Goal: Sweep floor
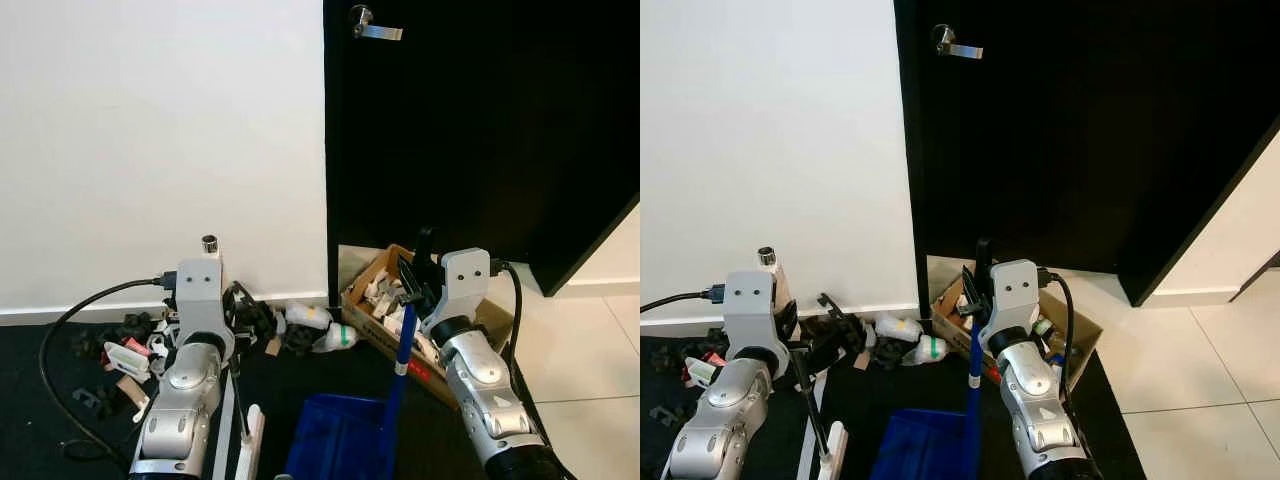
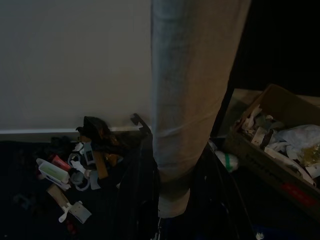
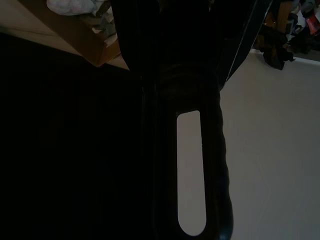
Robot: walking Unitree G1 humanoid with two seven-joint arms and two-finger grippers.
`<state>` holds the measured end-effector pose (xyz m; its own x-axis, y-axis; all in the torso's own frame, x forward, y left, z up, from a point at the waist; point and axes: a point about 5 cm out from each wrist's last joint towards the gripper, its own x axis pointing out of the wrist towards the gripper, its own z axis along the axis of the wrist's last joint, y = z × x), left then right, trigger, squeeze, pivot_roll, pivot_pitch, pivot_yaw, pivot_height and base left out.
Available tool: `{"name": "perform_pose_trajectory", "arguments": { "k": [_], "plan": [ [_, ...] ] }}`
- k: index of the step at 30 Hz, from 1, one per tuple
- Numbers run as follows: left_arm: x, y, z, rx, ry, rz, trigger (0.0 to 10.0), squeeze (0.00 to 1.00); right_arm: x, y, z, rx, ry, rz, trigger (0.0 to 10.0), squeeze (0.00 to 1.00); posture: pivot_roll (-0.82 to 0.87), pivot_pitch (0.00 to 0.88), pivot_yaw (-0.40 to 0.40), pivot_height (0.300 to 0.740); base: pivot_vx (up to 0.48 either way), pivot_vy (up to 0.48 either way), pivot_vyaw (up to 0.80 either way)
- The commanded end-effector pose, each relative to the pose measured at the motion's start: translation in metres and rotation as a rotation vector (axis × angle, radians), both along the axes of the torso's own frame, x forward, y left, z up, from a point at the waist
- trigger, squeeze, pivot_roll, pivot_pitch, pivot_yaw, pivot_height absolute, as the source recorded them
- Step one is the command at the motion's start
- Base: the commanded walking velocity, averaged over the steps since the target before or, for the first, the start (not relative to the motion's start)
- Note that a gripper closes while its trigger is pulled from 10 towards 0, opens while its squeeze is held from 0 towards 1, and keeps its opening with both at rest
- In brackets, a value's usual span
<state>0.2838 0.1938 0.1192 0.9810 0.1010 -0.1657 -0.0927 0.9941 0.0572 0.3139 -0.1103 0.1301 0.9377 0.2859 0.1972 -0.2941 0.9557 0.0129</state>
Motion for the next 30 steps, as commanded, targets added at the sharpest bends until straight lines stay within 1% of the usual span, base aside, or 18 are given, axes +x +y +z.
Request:
{"name": "perform_pose_trajectory", "arguments": {
  "k": [1,16,19,30],
  "plan": [
    [-0.0001,0.0022,0.0005,0.005,-0.015,0.019,10.0,0.0,0.0004,-0.0002,-0.0012,0.001,-0.004,-0.002,10.0,0.0,0.07,0.121,0.032,0.74,0.0,0.0,0.0],
    [-0.0006,0.0028,0.0,0.003,-0.014,0.025,10.0,0.0,0.0006,-0.0009,-0.0022,0.001,0.0,-0.004,10.0,0.0,0.07,0.125,0.03,0.74,0.0,0.0,0.0],
    [-0.0011,0.0028,0.0004,-0.001,-0.018,0.027,10.0,0.0,-0.0001,-0.001,-0.0022,0.002,0.0,-0.004,10.0,0.0,0.07,0.129,0.032,0.74,0.29,0.0,0.0],
    [-0.0013,0.0033,0.0002,-0.003,-0.015,0.032,10.0,0.0,-0.0003,-0.0009,-0.0028,0.002,0.001,-0.004,10.0,0.0,0.07,0.131,0.031,0.74,0.48,0.0,0.0]
  ]
}}
